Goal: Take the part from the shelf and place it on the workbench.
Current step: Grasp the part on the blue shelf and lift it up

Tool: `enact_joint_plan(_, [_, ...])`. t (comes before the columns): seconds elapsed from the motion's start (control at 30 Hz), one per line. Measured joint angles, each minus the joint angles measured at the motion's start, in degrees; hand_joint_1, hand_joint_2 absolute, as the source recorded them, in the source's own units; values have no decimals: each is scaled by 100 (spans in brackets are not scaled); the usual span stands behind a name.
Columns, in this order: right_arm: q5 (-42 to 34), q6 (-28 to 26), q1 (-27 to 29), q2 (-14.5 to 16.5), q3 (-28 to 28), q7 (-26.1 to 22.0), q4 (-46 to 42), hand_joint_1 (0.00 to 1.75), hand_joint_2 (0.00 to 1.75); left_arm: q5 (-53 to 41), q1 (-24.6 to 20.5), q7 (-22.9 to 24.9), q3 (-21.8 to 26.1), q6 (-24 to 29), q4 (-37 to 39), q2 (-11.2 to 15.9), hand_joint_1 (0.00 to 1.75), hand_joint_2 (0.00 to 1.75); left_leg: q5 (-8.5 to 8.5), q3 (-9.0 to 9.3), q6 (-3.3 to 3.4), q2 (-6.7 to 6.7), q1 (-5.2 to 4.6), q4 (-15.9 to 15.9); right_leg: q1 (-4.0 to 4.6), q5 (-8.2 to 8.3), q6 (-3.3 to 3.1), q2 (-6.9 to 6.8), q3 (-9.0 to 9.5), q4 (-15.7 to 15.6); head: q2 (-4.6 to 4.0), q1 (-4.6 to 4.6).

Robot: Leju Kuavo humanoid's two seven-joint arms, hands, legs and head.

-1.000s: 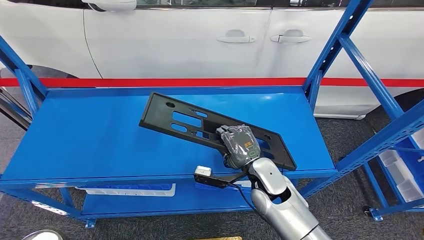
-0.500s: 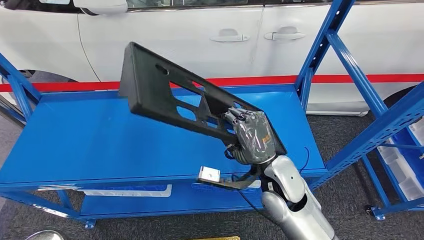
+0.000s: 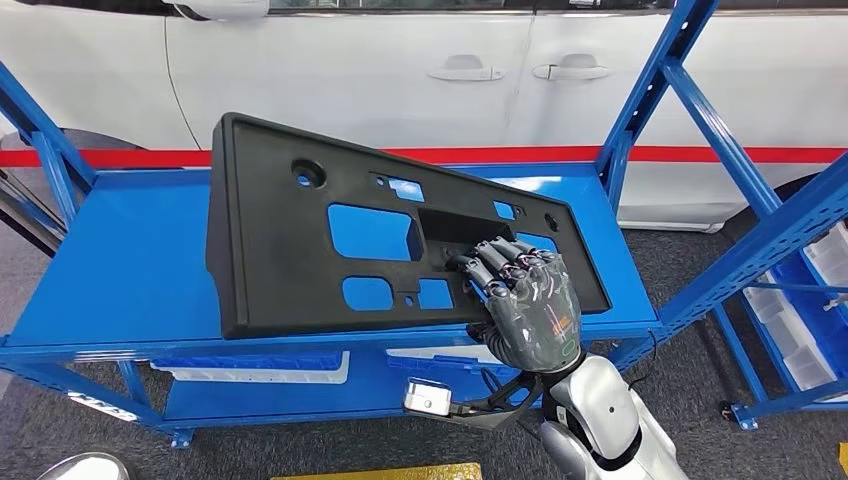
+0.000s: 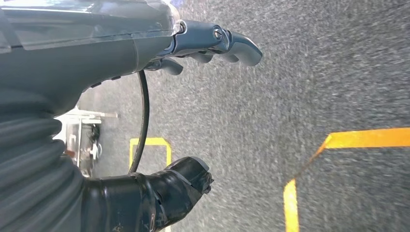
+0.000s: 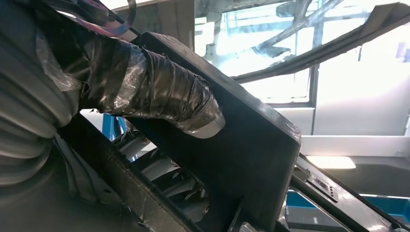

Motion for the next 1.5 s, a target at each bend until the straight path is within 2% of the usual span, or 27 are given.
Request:
enact_joint_plan(0.03, [17,-13,15,-29,23,8,-8,175,175,-27,-2,-10,2,-6,0,0,0,175,40,-54,-8,1,-2,2,-6,47,0,0,100,-52,1,0])
enact_joint_plan(0.07, [28,-21,25,-55,46,14,-19,175,175,-49,-5,-22,4,-11,0,0,0,175,81,-104,-18,1,-3,4,-6,176,-13,-1,319,-328,1,0])
enact_joint_plan(0.13, [46,-41,28,-101,86,25,-57,175,175,-94,-16,-54,10,-15,1,-4,0,175,161,-174,-49,-3,-5,4,14,414,-61,0,905,-1181,1,-3])
enact_joint_plan(0.2, [73,-93,21,-140,111,32,-98,175,175,-145,-26,-91,21,-16,2,-11,0,175,239,-186,-107,-7,6,-18,67,516,-120,4,1207,-1674,1,-4])
enact_joint_plan(0.3, [157,-196,-4,-209,186,52,-128,175,175,-228,-36,-156,55,-24,6,-17,0,175,326,-192,-224,-9,40,-52,114,642,-228,-6,1160,-1789,1,1])
enact_joint_plan(0.33, [192,-209,-12,-228,229,64,-136,175,175,-255,-38,-171,67,-28,9,-15,0,175,233,-231,-244,-12,41,10,107,712,-279,-14,1118,-1828,1,-2])
enact_joint_plan(0.4, [249,-219,-27,-254,316,86,-143,175,175,-292,-47,-189,91,-34,14,-8,0,175,-246,-365,-260,-18,38,431,81,855,-358,-32,1008,-1885,1,-8])
enact_joint_plan(0.47, [282,-222,-37,-281,393,110,-143,175,175,-309,-52,-200,112,-40,15,-1,0,175,-749,-507,-284,-21,32,1111,92,964,-385,-40,855,-1869,1,-12])
enact_joint_plan(0.5, [293,-222,-37,-300,430,127,-141,175,175,-317,-54,-206,123,-44,15,3,0,175,-825,-519,-296,-21,31,1372,97,1011,-379,-47,770,-1848,0,-11])
enact_joint_plan(0.53, [301,-221,-39,-322,467,142,-140,175,175,-331,-57,-216,134,-48,16,7,0,175,-773,-461,-303,-20,32,1475,98,1055,-371,-53,688,-1819,0,-12])
enact_joint_plan(0.6, [301,-213,-56,-367,535,164,-139,175,175,-357,-70,-237,167,-56,17,11,0,175,-497,-60,-301,-18,32,1101,94,1132,-337,-57,518,-1731,1,-12])
enact_joint_plan(0.67, [286,-203,-87,-406,578,182,-140,175,175,-373,-93,-256,193,-59,17,13,0,175,-455,479,-277,-28,16,353,104,1186,-286,-58,365,-1612,2,-11])
enact_joint_plan(0.7, [277,-194,-102,-423,593,198,-140,175,175,-376,-101,-264,199,-57,19,13,0,175,-501,628,-260,-35,4,97,109,1208,-257,-59,320,-1564,2,-9])
enact_joint_plan(0.8, [267,-138,-136,-457,626,260,-140,175,175,-379,-115,-277,208,-37,36,6,0,175,-509,630,-162,-31,-9,-60,103,1276,-159,-53,281,-1513,1,-4])
enact_joint_plan(0.87, [262,-93,-154,-481,648,278,-139,175,175,-376,-127,-277,213,-19,48,-5,0,175,-408,567,-55,1,1,-85,77,1050,-90,-36,197,-1334,1,-2])
enact_joint_plan(0.97, [256,-27,-168,-516,681,314,-138,175,175,-349,-133,-271,217,-1,57,-11,0,175,-229,372,20,29,-4,-87,23,305,0,-28,-78,-417,1,0])
enact_joint_plan(1.0, [255,-3,-168,-525,688,334,-135,175,175,-331,-133,-264,217,3,60,-11,0,175,-170,291,19,33,-10,-84,6,200,19,-29,-121,-135,1,0])
enact_joint_plan(1.03, [255,18,-168,-533,693,353,-129,175,175,-316,-133,-257,218,7,62,-11,0,175,-111,212,14,36,-15,-81,-8,220,28,-29,-82,-10,1,0])
enact_joint_plan(1.07, [254,32,-169,-539,696,369,-121,175,175,-302,-133,-251,218,8,64,-11,0,175,-57,141,6,37,-19,-80,-17,341,24,-29,61,-99,0,0])
enact_joint_plan(1.13, [254,48,-181,-545,697,390,-108,175,175,-292,-133,-245,218,8,66,-13,0,175,38,38,-23,35,-23,-79,-14,591,-24,-29,620,-823,1,-2])
enact_joint_plan(1.2, [249,61,-202,-547,697,405,-104,175,175,-290,-133,-245,218,3,66,-17,0,175,125,-3,-76,35,-20,-86,32,636,-88,-31,1102,-1555,2,-6])
enact_joint_plan(1.23, [245,67,-216,-550,697,414,-104,175,175,-289,-133,-245,218,-2,67,-19,0,175,168,-8,-109,38,-9,-97,64,620,-117,-30,1203,-1737,2,-5])
enact_joint_plan(1.3, [240,84,-230,-555,697,427,-102,175,175,-286,-131,-245,218,-9,73,-19,0,175,239,-20,-182,41,12,-118,90,699,-183,-30,1181,-1817,2,0])
enact_joint_plan(1.33, [239,91,-240,-556,697,429,-100,175,175,-285,-128,-244,218,-12,76,-16,0,175,197,-51,-211,35,22,-85,86,755,-222,-41,1154,-1857,1,1])
enact_joint_plan(1.4, [238,99,-249,-556,697,434,-96,175,175,-283,-124,-244,217,-14,80,-9,0,175,-165,-177,-246,18,23,231,63,898,-317,-63,1046,-1923,1,-7])
enact_joint_plan(1.47, [237,104,-251,-556,697,439,-87,175,175,-283,-123,-242,217,-14,81,1,0,175,-705,-364,-270,8,25,912,79,1018,-364,-75,885,-1913,1,-14])
enact_joint_plan(1.5, [237,106,-247,-556,698,440,-79,175,175,-287,-123,-241,217,-13,81,5,0,175,-855,-425,-284,8,25,1238,84,1074,-364,-77,801,-1896,1,-14])
